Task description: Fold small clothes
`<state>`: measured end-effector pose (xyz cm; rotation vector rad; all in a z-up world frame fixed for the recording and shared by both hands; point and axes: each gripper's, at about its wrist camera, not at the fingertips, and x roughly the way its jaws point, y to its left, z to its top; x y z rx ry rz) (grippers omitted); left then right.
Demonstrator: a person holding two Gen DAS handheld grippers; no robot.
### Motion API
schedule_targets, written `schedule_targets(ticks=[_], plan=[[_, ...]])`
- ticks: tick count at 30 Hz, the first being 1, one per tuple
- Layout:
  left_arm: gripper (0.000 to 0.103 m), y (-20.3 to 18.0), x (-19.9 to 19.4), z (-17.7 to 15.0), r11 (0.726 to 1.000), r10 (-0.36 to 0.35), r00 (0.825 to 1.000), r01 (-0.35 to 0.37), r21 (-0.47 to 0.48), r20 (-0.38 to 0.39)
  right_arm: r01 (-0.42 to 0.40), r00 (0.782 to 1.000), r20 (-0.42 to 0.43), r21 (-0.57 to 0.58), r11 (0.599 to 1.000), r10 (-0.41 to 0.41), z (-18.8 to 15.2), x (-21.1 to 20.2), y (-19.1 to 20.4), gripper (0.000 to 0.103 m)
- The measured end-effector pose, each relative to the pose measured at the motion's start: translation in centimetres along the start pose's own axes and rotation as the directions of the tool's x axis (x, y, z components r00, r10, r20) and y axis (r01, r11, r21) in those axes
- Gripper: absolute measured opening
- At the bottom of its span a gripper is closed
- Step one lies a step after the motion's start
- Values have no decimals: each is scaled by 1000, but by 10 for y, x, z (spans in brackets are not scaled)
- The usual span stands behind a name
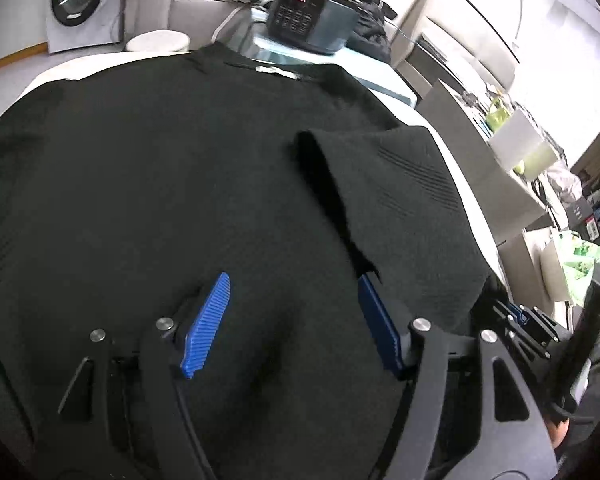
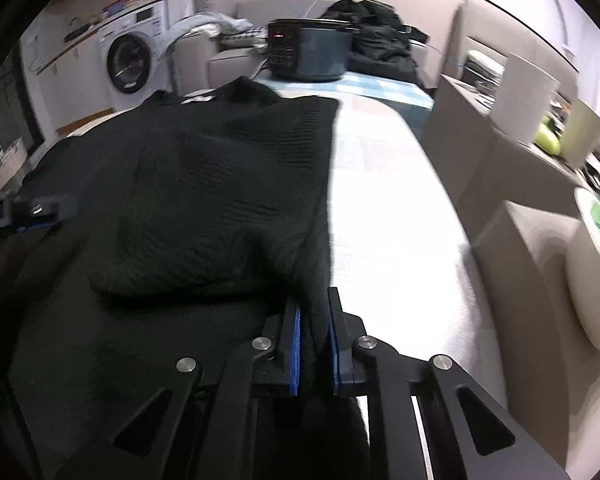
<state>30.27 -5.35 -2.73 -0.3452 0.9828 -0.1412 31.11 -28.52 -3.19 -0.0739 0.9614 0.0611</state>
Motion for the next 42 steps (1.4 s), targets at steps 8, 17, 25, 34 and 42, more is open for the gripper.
schedule_targets(ticks=[8,17,25,34,42], plan=[[70,68,-52,-22,989,63,996,-54,-136,67,-52,996,71,53,997,48,6,-35,10,30],[84,179,-118,-41,933,114,981,-51,-356,156,-189,980,59,-10,982,189,18,-20,65,35],[81,277,-146,-73,799,64,971,89,-595,232,-133,990,52,80,988,129,23,-13,58,35],[67,333,-125,-77,686,-6,953,224,-692,303,-220,966,157,88,972,204,28,-41,76,42],[9,329,-94,-46,685,145,963,67,-726,226,-238,966,114,57,970,230,13,-35,86,43]])
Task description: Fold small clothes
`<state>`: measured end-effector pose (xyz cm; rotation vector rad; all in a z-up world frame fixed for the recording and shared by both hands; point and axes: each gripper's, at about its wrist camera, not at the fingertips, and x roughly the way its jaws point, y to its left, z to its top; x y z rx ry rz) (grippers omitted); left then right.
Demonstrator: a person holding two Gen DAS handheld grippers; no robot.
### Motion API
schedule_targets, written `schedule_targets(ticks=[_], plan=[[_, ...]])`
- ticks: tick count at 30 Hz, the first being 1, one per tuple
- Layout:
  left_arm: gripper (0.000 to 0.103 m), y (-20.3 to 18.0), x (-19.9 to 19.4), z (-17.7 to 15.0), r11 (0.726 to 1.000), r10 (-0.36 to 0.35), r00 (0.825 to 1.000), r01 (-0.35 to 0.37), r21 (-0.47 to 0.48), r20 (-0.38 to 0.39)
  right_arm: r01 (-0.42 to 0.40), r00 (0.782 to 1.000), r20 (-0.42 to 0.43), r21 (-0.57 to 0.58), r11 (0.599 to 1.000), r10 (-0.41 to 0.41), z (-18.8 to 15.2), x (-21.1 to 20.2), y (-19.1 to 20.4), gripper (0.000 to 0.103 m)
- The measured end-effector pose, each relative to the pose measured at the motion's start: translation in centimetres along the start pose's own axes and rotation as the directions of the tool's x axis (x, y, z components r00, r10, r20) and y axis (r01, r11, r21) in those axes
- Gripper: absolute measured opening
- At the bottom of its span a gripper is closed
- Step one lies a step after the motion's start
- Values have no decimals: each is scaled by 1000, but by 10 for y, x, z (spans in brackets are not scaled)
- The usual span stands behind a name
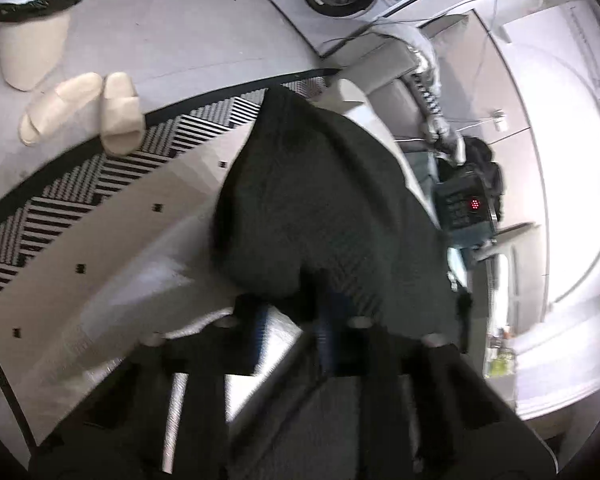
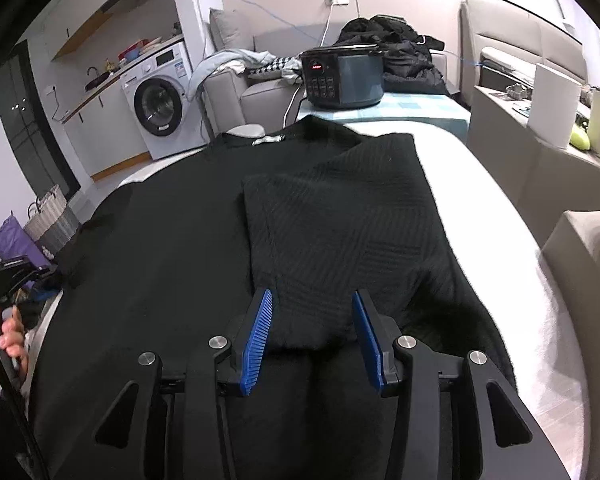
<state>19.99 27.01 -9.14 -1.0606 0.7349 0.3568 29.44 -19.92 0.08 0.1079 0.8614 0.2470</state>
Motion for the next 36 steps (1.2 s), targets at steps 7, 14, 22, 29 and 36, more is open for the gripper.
schedule_targets(ticks=[7,14,22,29,36], plan=[[4,-67,-35,-2,955,37,977,-96,279,210,-2,1000,-19,-35,999,2,-9,1,1,43],[5,-199,-19,-69,665,-43,995,-41,745,93,-19,1000,-18,-13,1000,18,-7,-1,-4,43],[54,-174,34,-136,670,42,963,172,722,-268,-21,1000,-11,-25,999,21,-4,-10,3,43],[55,-141,21,-104,750,11,980,122,651,-196,-38,999,-10,-24,999,38,1,-5,9,44],[55,-145,43,-85,766,49,981,83,638,-186,-6,1000,-19,-20,1000,5,-3,-3,-2,44]])
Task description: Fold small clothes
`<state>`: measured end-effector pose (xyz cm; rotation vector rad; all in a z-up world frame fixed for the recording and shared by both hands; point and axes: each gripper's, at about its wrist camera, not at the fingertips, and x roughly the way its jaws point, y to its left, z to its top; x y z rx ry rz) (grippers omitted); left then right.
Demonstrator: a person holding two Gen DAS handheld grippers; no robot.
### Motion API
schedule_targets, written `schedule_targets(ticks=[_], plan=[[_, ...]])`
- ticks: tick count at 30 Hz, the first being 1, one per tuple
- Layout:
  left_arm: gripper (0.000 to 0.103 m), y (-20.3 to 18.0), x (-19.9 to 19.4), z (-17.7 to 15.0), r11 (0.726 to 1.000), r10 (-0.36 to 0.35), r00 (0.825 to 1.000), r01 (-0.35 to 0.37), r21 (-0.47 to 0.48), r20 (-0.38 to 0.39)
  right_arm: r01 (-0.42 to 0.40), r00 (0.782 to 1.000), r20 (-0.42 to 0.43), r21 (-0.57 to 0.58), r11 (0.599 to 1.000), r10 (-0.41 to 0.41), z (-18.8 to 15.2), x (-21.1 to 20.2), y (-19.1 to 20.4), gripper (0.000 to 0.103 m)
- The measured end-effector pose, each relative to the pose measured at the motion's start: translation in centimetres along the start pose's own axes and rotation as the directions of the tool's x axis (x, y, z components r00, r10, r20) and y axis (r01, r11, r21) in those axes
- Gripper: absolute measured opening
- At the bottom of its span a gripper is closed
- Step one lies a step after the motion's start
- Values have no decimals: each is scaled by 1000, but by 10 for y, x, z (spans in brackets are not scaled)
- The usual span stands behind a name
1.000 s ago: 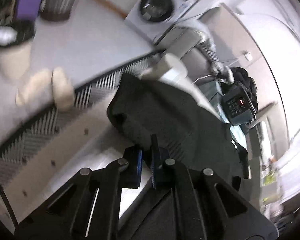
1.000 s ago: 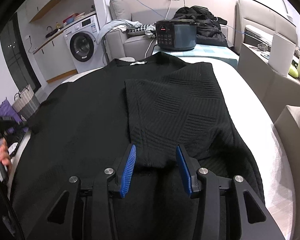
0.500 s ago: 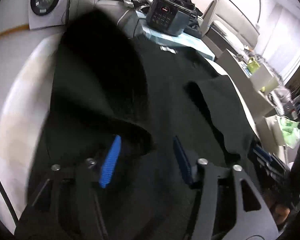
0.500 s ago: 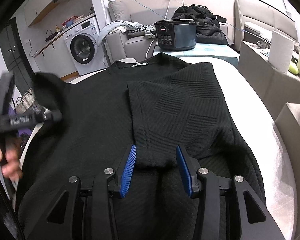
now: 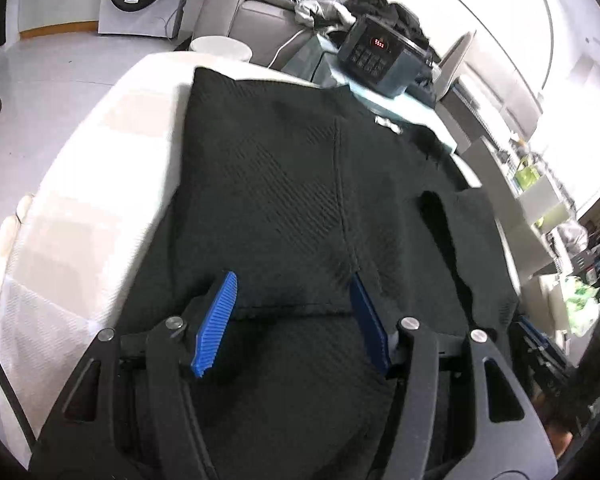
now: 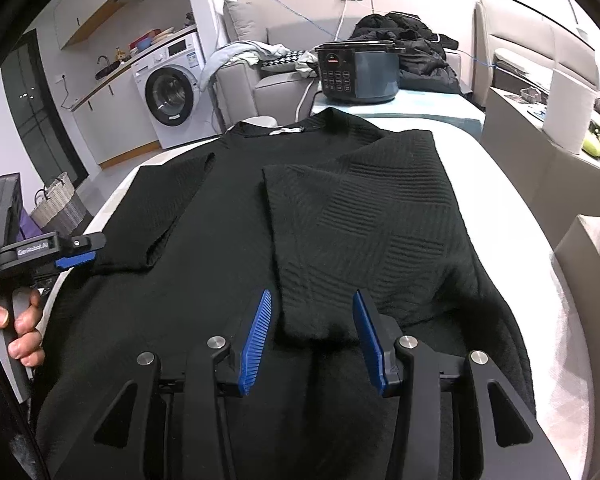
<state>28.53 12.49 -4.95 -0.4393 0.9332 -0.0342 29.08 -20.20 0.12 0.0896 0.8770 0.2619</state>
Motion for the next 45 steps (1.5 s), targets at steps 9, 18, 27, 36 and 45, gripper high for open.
schedule_targets(ticks=[9,18,27,36,45], plan=[[55,-28,6,-19,997,-70,995,71,11,-73,-156,985,-51,169,973,166,-6,3,-37,44],[55,-87,22,-14,988,-146,984,151,39,-106,-199,970,-70,319,927,233,-10,24,-54,44],[55,-177,99,16,980,-156,974,173,99,-163,-208,967,-40,441,873,250,-16,20,-69,44],[47,-216,149,44,979,-99,991,113,168,-90,-200,969,-56,390,899,240,-15,18,-65,44],[5,-230,160,67,968,-110,993,116,221,-41,-203,971,-46,369,907,236,-15,21,-66,44]])
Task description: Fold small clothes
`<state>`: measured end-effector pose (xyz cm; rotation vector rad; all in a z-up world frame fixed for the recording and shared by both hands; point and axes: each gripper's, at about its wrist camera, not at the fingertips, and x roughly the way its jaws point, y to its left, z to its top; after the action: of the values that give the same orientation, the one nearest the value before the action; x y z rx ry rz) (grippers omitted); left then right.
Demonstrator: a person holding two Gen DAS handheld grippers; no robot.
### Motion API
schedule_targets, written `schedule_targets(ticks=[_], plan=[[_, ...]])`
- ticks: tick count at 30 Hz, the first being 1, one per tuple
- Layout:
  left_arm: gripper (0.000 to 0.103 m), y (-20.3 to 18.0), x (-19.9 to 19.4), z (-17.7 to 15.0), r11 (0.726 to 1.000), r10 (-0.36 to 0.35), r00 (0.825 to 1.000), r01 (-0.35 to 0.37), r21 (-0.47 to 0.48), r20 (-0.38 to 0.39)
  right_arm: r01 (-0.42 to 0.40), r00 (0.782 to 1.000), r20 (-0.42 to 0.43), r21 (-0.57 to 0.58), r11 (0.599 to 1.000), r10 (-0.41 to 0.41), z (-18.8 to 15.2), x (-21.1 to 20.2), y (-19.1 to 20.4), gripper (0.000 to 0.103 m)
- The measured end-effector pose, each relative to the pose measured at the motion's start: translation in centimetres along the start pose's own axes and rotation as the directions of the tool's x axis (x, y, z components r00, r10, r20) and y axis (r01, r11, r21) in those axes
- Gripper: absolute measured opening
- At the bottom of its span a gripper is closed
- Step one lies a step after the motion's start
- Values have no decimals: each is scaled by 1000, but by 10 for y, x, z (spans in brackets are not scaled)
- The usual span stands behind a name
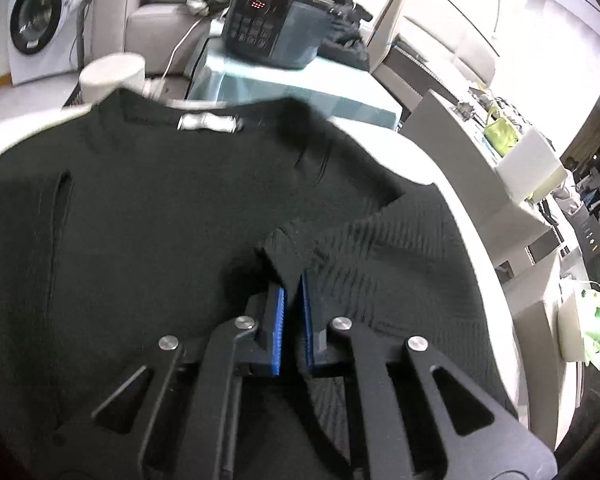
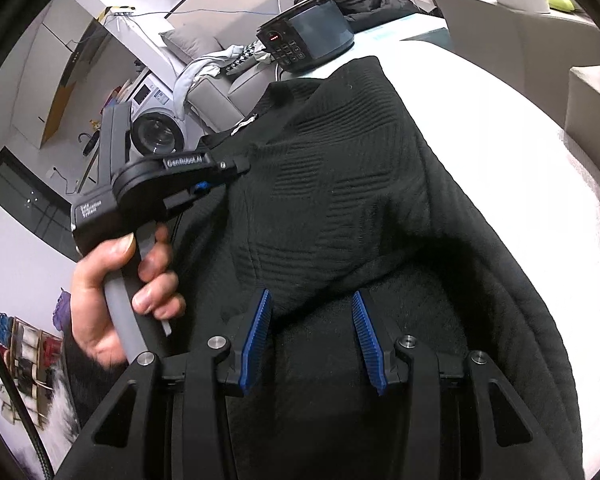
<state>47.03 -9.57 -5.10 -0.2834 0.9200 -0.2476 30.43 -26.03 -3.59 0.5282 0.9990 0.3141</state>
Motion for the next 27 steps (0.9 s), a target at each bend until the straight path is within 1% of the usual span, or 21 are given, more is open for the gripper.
schedule_targets(ticks=[3,5,6,7,8,9,11,13,16,17,19,21,23,25,27], plan=[[5,-8,-2,16,1000,5,999,-6,29,40,-2,1000,-3,0,1000,2,2,1,-2,44],[6,-10,3,26,999,22,999,-23,36,39,0,1000,-7,-2,1000,0,2,1,-1,44],[6,-9,11,30,998,43,999,-44,51,20,3,1000,-8,-4,1000,-3,2,1,0,44],[8,-9,21,32,995,75,997,-73,65,-23,4,1000,-9,-5,1000,-4,2,0,0,44],[10,-6,29,31,993,109,992,-105,60,-70,7,1000,-11,-5,1000,-7,1,0,-1,44],[11,-3,32,29,992,121,988,-117,47,-94,10,1000,-13,-7,1000,-10,1,-2,-1,44],[24,1,23,21,995,97,991,-95,36,-89,33,999,-19,-15,999,-33,0,-7,0,44],[32,5,14,16,997,72,993,-70,19,-99,38,999,-7,-35,999,-38,3,-12,2,44],[34,13,-4,5,999,45,995,-47,-26,-87,42,998,38,-38,998,-41,13,-27,1,44],[38,14,-9,1,999,31,995,-35,-39,-91,44,997,61,-41,998,-41,18,-33,1,44],[39,13,-21,-11,999,10,994,-15,-46,-108,72,993,97,-49,996,-67,26,-41,0,44],[39,9,-34,-27,999,-5,994,1,-35,-105,99,989,117,-36,994,-94,34,-46,-5,44],[39,3,-43,-43,1000,-15,993,13,-21,-115,136,985,107,-21,991,-133,39,-43,-11,44],[39,-1,-52,-58,1000,-26,992,24,-17,-123,125,991,55,-28,992,-124,47,-28,-17,44],[39,-3,-63,-72,999,-33,992,31,-19,-123,138,990,35,-47,989,-137,54,-14,-16,44]])
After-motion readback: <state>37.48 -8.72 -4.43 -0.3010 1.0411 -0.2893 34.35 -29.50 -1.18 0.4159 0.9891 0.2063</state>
